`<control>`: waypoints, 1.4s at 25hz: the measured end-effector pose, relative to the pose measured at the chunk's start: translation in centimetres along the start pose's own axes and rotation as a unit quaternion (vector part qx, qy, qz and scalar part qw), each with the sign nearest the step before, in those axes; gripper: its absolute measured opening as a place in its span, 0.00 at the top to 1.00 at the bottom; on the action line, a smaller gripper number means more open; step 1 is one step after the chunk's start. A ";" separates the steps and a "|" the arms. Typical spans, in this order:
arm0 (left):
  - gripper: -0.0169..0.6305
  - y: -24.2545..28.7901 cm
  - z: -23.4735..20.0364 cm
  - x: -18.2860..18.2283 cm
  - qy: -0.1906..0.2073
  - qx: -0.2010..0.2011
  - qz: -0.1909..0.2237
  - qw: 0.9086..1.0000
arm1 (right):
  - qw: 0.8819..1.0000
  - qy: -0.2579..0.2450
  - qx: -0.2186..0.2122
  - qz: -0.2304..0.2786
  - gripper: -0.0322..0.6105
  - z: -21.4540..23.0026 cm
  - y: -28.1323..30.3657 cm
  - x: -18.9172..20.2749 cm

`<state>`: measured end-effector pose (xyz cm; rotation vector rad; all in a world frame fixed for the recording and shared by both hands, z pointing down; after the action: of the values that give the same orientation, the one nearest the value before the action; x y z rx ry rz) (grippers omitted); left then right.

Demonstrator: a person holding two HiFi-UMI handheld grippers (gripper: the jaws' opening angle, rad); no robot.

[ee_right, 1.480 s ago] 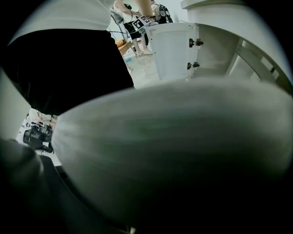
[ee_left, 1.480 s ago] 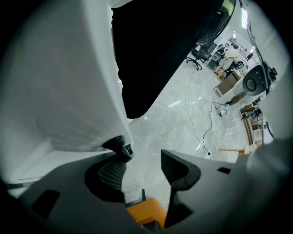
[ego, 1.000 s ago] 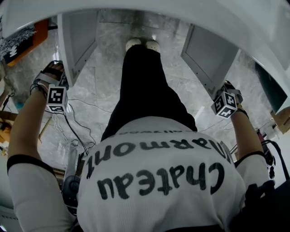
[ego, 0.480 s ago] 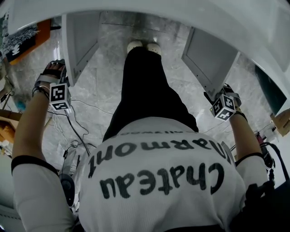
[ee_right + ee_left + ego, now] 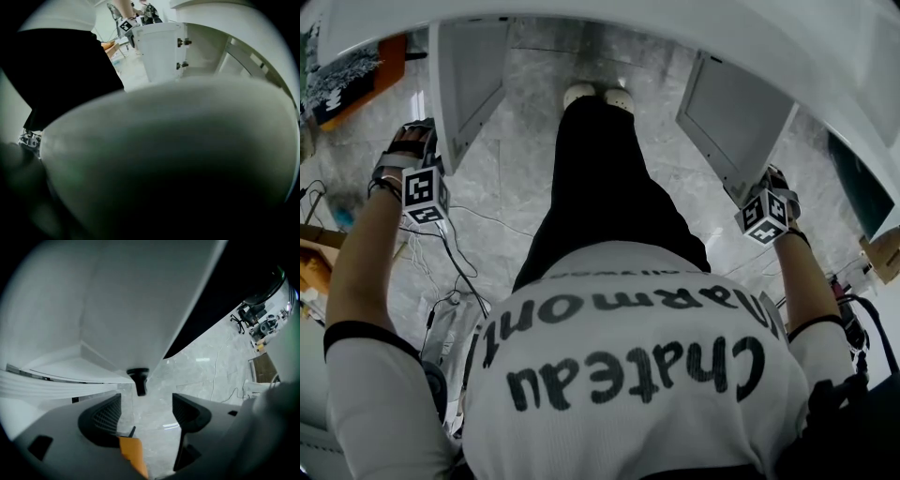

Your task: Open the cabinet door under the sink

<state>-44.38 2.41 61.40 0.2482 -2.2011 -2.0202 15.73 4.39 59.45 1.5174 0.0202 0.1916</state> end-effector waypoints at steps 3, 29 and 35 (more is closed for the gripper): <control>0.48 -0.1 0.0 0.0 -0.004 0.001 -0.003 1.000 | 1.000 -0.023 -0.005 0.002 0.49 0.3 0.0 0.0; 0.73 -10.7 0.4 1.0 -0.251 -0.147 -0.023 0.957 | 0.990 0.104 0.100 0.004 0.90 -0.1 -9.8 1.4; 0.73 -16.5 -3.9 -3.0 -0.425 -0.278 0.109 0.854 | 0.954 0.238 0.167 0.076 0.93 2.5 -14.7 0.4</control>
<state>-40.26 -2.09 45.29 -1.1006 -1.6691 -2.8118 18.14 1.36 44.99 1.7768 0.3355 0.7052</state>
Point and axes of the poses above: the fingertips, and each gripper's own axes: y forward along the fingers, z to its right, x out of its underside, the point moved 7 cm from there along -y, backward along the fingers, and after that the axes turned 6 degrees about x, right-handed, at the moved point
